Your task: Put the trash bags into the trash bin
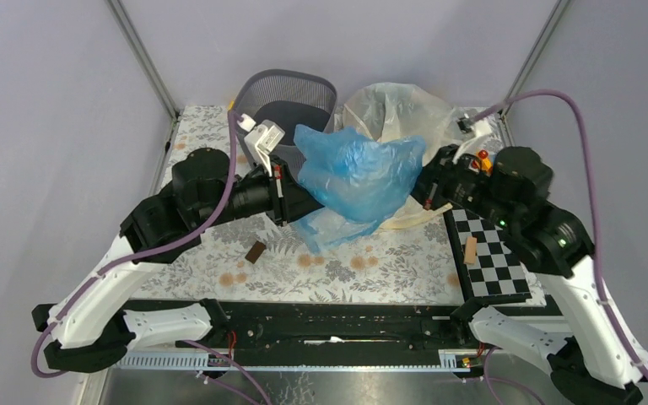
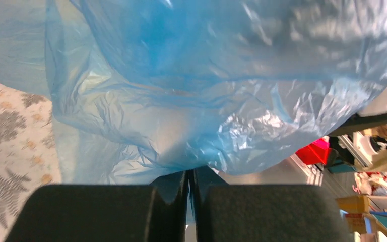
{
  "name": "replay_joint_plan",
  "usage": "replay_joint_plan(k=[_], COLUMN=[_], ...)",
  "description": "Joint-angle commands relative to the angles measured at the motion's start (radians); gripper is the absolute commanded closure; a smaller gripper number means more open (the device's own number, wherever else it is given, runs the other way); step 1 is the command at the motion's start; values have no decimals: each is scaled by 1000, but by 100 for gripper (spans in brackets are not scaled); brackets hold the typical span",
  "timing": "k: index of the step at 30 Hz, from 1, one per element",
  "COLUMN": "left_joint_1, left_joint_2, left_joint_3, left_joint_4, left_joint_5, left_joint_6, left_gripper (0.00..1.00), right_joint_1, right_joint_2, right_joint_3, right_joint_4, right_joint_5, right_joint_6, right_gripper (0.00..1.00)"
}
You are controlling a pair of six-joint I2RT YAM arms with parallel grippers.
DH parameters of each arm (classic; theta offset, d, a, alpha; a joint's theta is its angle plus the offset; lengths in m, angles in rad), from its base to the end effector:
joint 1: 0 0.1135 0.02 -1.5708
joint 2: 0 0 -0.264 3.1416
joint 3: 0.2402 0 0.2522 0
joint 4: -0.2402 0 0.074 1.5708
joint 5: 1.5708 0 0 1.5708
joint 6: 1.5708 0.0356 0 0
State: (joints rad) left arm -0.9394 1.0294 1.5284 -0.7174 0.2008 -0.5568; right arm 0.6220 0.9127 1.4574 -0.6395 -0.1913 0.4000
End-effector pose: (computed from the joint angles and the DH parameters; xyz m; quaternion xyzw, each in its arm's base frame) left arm 0.0985 -0.1468 0.4861 0.2091 0.7499 -0.4809 0.4032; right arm 0.1142 0.0902 0.4903 -0.1454 0.7248 0.3892 0.5496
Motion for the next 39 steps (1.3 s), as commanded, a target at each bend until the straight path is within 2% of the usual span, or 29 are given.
replay_joint_plan(k=[1, 5, 8, 13, 18, 22, 28, 32, 36, 39], left_joint_1=[39, 40, 41, 40, 54, 76, 110, 116, 116, 116], left_joint_2=[50, 82, 146, 161, 93, 97, 171, 200, 208, 166], left_joint_3=[-33, -214, -322, -340, -165, 22, 290, 388, 452, 408], left_joint_4=[-97, -57, -62, -91, -143, -199, -272, -191, -69, 140], left_joint_5=[-89, -140, -107, 15, 70, 80, -113, -233, -406, -522], left_joint_6=[18, 8, 10, 40, 70, 93, 118, 158, 249, 325], left_gripper=[95, 96, 97, 98, 98, 98, 99, 100, 100, 100], right_joint_1=[6, 6, 6, 6, 7, 7, 6, 6, 5, 6], right_joint_2=[69, 81, 43, -61, -96, -48, 62, 124, 232, 291], right_joint_3=[-61, -211, -345, -413, -249, -100, 61, 135, 289, 392], right_joint_4=[-34, -41, -38, -59, -72, -72, -14, 98, 160, 231], right_joint_5=[16, -114, -203, -309, -301, -209, -24, 33, 42, 56], right_joint_6=[-13, -17, -5, -5, -10, -33, -48, -40, -39, -40], right_gripper=[100, 100, 100, 100, 100, 100, 100, 100, 100, 100])
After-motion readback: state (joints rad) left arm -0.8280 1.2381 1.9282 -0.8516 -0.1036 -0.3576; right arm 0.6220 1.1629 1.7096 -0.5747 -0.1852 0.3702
